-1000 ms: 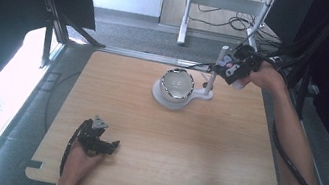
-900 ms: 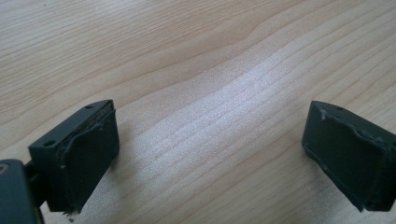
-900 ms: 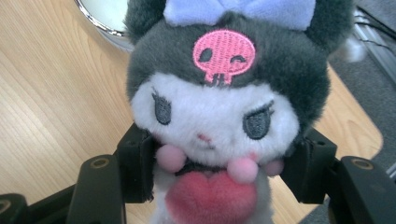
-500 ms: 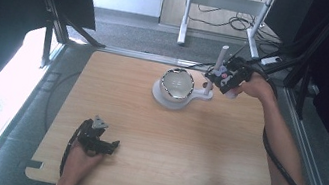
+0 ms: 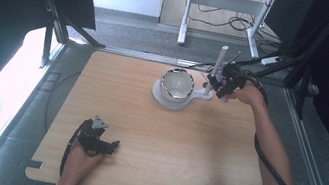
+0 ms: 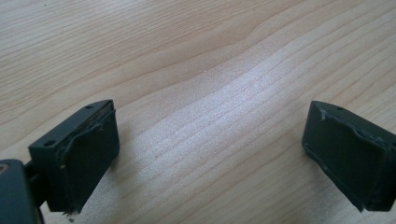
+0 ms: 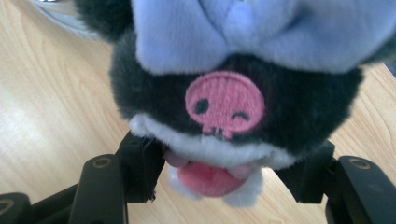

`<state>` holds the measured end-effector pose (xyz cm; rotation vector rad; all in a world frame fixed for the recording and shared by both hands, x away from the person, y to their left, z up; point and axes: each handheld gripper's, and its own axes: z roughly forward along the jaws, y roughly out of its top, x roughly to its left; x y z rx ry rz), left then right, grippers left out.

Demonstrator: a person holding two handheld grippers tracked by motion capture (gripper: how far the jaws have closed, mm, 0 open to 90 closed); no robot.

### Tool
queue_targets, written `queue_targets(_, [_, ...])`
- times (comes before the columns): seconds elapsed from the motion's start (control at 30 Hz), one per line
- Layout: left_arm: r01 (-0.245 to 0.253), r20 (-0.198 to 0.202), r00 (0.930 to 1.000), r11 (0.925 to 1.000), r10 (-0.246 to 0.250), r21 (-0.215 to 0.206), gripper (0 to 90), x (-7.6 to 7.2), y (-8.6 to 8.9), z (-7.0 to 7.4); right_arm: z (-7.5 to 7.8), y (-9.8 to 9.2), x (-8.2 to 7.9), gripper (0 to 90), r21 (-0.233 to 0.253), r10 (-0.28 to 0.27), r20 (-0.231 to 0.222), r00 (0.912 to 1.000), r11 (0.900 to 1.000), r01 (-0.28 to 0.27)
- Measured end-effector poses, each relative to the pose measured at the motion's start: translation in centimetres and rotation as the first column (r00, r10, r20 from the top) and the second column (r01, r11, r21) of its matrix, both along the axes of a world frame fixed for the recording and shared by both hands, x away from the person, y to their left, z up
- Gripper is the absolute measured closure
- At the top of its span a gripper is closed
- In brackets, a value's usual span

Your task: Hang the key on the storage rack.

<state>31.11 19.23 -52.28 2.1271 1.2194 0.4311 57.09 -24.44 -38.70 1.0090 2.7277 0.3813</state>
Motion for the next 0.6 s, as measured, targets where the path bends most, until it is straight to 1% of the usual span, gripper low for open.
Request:
queue_targets(0.07, [0.0, 0.0, 1.0, 1.0, 0.0, 0.0, 4.0, 0.0, 0.0, 0.0, -0.19, 0.13, 0.05, 36.7, -0.001, -0.003, 0.003, 1.0, 1.0, 0.003])
queue_targets(0.2, [0.0, 0.0, 1.0, 1.0, 0.0, 0.0, 3.9, 0.0, 0.0, 0.0, -0.82, 0.57, 0.15, 28.3, -0.008, 0.009, 0.028, 0.9996, 1.0, -0.009])
queue_targets(0.23, [0.0, 0.0, 1.0, 1.0, 0.0, 0.0, 4.0, 0.0, 0.0, 0.0, -1.02, 0.64, 0.15, 23.8, -0.003, 0.011, 0.039, 0.9992, 1.0, -0.01])
queue_targets(0.27, [0.0, 0.0, 1.0, 1.0, 0.0, 0.0, 4.0, 0.0, 0.0, 0.0, -1.09, 0.66, 0.11, 21.9, -0.005, 0.01, 0.041, 0.9991, 1.0, -0.01])
queue_targets(0.3, [0.0, 0.0, 1.0, 1.0, 0.0, 0.0, 4.0, 0.0, 0.0, 0.0, -1.09, 0.66, 0.11, 21.9, -0.005, 0.01, 0.041, 0.9991, 1.0, -0.01])
queue_targets(0.4, [0.0, 0.0, 1.0, 1.0, 0.0, 0.0, 4.0, 0.0, 0.0, 0.0, -1.18, 0.55, -0.01, 16.1, -0.025, 0.008, 0.065, 0.9978, 1.0, -0.006])
queue_targets(0.5, [0.0, 0.0, 1.0, 1.0, 0.0, 0.0, 4.0, 0.0, 0.0, 0.0, -1.05, 0.24, -0.16, 13.8, -0.026, 0.0, 0.085, 0.9964, 1.0, 0.002])
queue_targets(0.6, [0.0, 0.0, 1.0, 1.0, 0.0, 0.0, 4.0, 0.0, 0.0, 0.0, -0.97, -0.14, -0.41, 13.3, -0.019, -0.003, 0.086, 0.9963, 1.0, 0.005])
